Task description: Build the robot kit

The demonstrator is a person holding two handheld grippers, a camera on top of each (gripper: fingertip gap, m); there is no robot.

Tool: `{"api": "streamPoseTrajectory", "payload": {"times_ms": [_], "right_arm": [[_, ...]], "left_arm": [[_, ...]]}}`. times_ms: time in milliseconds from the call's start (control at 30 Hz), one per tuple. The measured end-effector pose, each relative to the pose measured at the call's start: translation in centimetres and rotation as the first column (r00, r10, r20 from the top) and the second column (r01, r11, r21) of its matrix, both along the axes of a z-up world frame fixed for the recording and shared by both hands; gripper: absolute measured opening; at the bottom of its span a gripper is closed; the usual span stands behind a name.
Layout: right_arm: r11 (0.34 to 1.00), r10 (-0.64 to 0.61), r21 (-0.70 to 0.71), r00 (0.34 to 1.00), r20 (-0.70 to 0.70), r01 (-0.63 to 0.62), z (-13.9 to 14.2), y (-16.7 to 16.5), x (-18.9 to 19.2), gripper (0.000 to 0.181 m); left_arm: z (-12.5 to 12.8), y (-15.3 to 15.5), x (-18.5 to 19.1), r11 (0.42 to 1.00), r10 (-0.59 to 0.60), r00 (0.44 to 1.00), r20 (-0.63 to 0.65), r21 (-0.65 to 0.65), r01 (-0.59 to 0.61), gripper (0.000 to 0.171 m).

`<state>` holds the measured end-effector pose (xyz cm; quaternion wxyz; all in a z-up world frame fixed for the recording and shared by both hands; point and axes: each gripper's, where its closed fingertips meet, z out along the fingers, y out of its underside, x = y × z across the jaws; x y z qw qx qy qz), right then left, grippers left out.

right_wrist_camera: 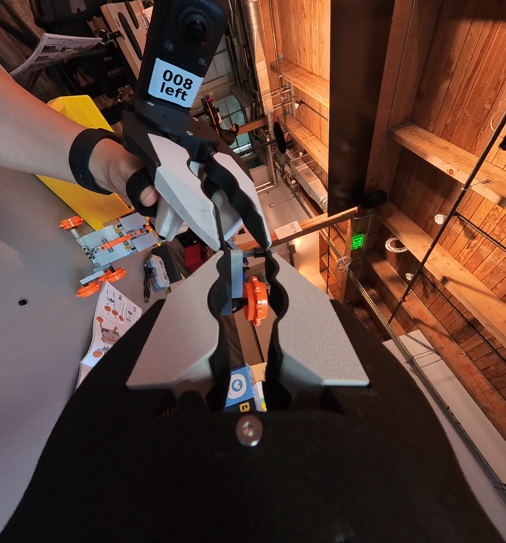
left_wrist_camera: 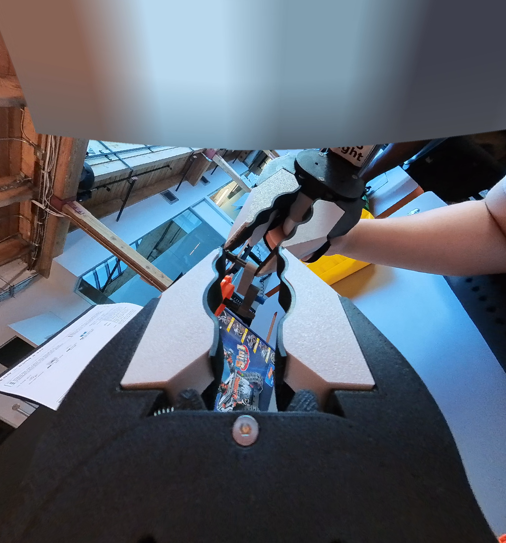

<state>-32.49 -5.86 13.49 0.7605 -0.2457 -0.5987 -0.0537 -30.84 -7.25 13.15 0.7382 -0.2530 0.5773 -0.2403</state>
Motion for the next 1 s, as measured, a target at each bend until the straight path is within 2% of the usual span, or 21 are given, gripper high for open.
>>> {"api": "streamPoseTrajectory", "payload": {"times_ms": [867, 900, 933, 967, 1000], "right_arm": [[1.000, -0.022, 0.007, 1.000, 0.003, 0.022, 0.3, 0.0, 0.3, 0.021], [0.999, -0.039, 0.012, 0.999, 0.000, 0.039, 0.3, 0.2, 0.4, 0.008], [0.998, -0.042, 0.037, 0.999, 0.008, 0.042, 0.2, 0.1, 0.3, 0.000], [0.998, -0.022, 0.060, 1.000, 0.015, 0.021, 0.1, -0.2, 0.3, 0.000], [0.999, -0.018, 0.034, 0.999, 0.029, 0.017, -0.2, -0.2, 0.1, 0.000]], "left_arm": [[0.1, -0.6, 0.7, 0.999, -0.033, 0.999, -0.007, -0.032, 0.033, 0.033], [-0.6, -1.3, 0.8, 0.996, -0.082, 0.995, -0.062, -0.024, 0.081, 0.010], [-0.5, -1.6, 1.1, 0.997, -0.071, 0.997, -0.019, -0.037, 0.070, 0.023], [-0.6, -1.6, 1.1, 0.999, -0.049, 0.999, -0.005, 0.011, 0.049, 0.020], [-0.5, -1.4, 1.0, 0.997, 0.005, 1.000, -0.005, 0.079, -0.005, 0.010]]}}
